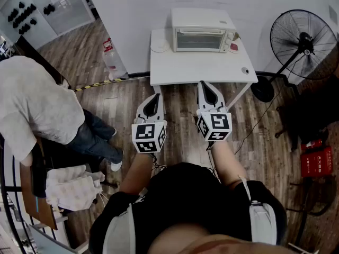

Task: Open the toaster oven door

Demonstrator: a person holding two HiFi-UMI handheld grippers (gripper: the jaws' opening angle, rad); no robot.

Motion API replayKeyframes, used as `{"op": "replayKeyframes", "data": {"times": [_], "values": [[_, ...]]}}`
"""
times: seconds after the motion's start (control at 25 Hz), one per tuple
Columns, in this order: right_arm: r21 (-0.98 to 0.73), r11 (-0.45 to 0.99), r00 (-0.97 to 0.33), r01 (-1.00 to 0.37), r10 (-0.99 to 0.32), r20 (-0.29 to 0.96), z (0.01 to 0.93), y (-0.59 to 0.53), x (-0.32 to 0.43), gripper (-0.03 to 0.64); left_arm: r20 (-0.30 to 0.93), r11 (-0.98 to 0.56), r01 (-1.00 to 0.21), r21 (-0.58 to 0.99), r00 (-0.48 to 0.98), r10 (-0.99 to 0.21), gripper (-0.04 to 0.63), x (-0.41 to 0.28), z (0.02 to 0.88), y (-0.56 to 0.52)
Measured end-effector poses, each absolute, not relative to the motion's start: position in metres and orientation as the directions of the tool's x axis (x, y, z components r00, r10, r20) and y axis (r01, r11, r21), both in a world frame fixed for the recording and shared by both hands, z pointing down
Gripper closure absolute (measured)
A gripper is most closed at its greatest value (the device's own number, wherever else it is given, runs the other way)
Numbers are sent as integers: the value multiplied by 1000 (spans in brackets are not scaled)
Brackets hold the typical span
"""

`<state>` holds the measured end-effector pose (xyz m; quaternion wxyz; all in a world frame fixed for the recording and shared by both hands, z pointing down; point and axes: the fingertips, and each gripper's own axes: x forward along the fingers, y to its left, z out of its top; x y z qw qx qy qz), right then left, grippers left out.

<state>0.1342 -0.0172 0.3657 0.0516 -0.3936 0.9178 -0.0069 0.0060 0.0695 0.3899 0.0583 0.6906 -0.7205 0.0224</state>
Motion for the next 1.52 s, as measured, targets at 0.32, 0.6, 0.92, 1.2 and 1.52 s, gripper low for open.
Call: {"op": "replayKeyframes", "data": {"times": [0.32,0.6,0.92,1.2,1.52], "values": [[-34,670,-665,-741,-740,-103,358,2,114,614,97,47,-998,50,-42,-994,581,-16,385,87],[-20,648,-643,-761,-759,-100,357,16,96,614,98,22,-999,48,-17,-995,583,-37,386,97],[-29,611,-605,-791,-788,-112,356,35,76,614,101,-12,-998,58,18,-995,581,-67,399,117],[-2,572,-570,-820,-818,-84,354,17,63,614,94,-1,-998,60,7,-996,583,-92,390,108],[3,586,-583,-810,-805,-112,358,-11,41,614,73,15,-999,45,-12,-997,582,-117,395,80]]}}
